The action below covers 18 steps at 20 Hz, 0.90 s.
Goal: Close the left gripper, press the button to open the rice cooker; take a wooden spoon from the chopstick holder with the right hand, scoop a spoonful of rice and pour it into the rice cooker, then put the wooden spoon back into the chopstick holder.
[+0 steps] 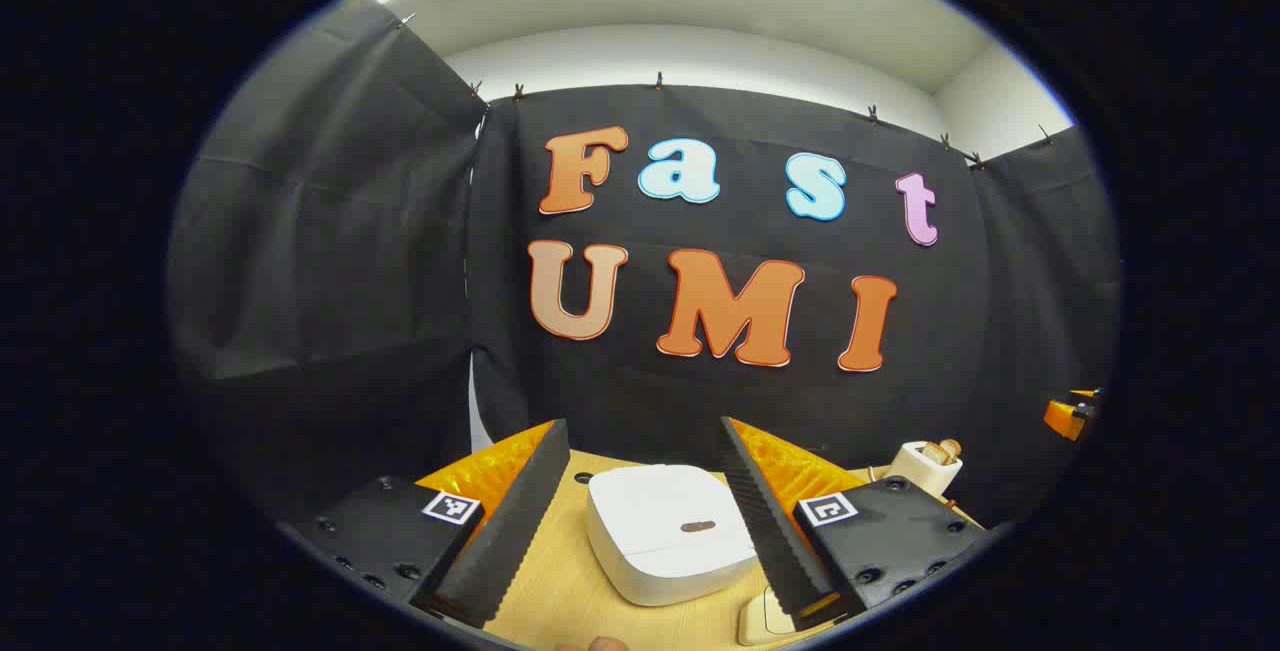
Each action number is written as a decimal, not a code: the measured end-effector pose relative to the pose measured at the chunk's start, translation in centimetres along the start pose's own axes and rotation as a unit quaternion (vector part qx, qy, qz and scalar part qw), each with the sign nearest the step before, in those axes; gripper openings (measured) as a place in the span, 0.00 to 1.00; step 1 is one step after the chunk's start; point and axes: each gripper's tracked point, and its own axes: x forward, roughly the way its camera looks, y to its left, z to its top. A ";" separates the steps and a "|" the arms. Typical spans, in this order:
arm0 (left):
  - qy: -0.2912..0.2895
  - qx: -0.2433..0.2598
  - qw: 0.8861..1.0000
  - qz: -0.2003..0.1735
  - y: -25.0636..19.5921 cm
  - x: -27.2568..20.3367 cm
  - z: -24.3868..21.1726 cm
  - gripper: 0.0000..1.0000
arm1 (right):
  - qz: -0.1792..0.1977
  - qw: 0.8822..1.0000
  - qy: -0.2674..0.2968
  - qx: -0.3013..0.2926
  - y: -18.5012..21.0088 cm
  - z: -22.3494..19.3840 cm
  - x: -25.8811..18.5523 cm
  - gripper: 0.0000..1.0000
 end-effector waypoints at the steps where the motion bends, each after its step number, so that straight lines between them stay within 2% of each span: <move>1: -0.004 0.001 1.000 0.001 -0.3 0.1 0.3 1.00 | 0.001 1.000 0.002 0.001 0.1 -0.1 0.1 0.88; 2: -0.007 0.004 1.000 0.003 -0.6 0.2 0.5 1.00 | 0.001 1.000 0.002 0.001 -0.1 0.0 0.1 0.88; 3: -0.009 0.008 1.000 0.004 -0.8 0.3 0.8 1.00 | -0.002 1.000 0.000 0.001 -0.4 0.0 0.1 0.94; 8: 0.000 0.012 1.000 -0.004 -2.4 0.8 0.5 1.00 | -0.008 1.000 0.000 -0.004 -1.4 0.1 0.6 0.94; 18: -0.004 0.025 1.000 0.006 -2.4 0.4 0.6 0.99 | -0.002 1.000 0.004 0.003 -1.5 -0.1 0.4 0.94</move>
